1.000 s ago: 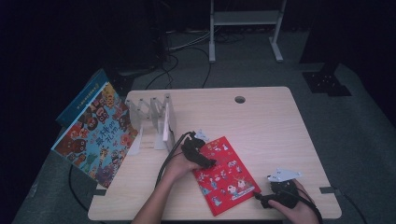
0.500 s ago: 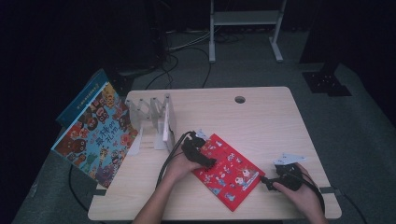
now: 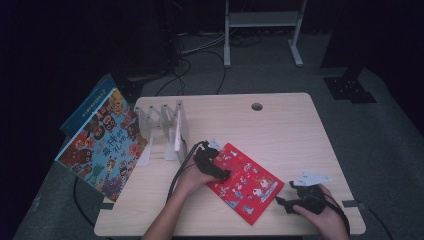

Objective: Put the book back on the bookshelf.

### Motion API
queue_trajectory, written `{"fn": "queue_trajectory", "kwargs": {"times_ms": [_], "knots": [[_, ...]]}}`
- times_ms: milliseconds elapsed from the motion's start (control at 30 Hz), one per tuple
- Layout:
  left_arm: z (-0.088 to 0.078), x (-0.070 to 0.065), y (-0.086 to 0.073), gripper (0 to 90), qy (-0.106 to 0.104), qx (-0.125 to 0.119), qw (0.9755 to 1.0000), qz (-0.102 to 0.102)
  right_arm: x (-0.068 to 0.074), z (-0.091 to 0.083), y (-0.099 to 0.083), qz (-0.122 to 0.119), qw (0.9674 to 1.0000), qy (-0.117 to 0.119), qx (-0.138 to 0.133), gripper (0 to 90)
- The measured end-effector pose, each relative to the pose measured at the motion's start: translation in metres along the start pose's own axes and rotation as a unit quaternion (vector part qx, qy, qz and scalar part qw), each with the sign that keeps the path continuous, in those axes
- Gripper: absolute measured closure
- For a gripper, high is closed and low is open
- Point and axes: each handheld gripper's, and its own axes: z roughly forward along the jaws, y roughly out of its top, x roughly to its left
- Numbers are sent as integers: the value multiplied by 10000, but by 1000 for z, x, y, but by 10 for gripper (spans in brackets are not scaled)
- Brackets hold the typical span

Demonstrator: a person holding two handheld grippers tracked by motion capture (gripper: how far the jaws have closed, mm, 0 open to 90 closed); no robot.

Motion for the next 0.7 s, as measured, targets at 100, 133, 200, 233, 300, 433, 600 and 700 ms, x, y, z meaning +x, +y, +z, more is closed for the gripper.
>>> {"fn": "queue_trajectory", "kwargs": {"times_ms": [100,133,200,233,300,433,600,700], "knots": [[0,0,0,0,2,-1,10000,1,14,3,-4,-119,9999,62,24,189],[0,0,0,0,2,-1,10000,1,14,3,-4,-119,9999,62,24,189],[0,0,0,0,4,-1,10000,1,23,8,-5,-217,9997,84,43,187],[0,0,0,0,4,-1,10000,1,23,8,-5,-217,9997,84,43,187],[0,0,0,0,11,-12,10000,32,29,14,-5,-319,9994,61,85,181],[0,0,0,0,9,-11,10000,24,31,17,-6,-364,9993,77,91,152],[0,0,0,0,13,-11,10000,0,32,19,-9,-404,9992,58,-43,111],[0,0,0,0,19,-20,10000,-17,34,21,-9,-446,9989,92,-51,60]]}}
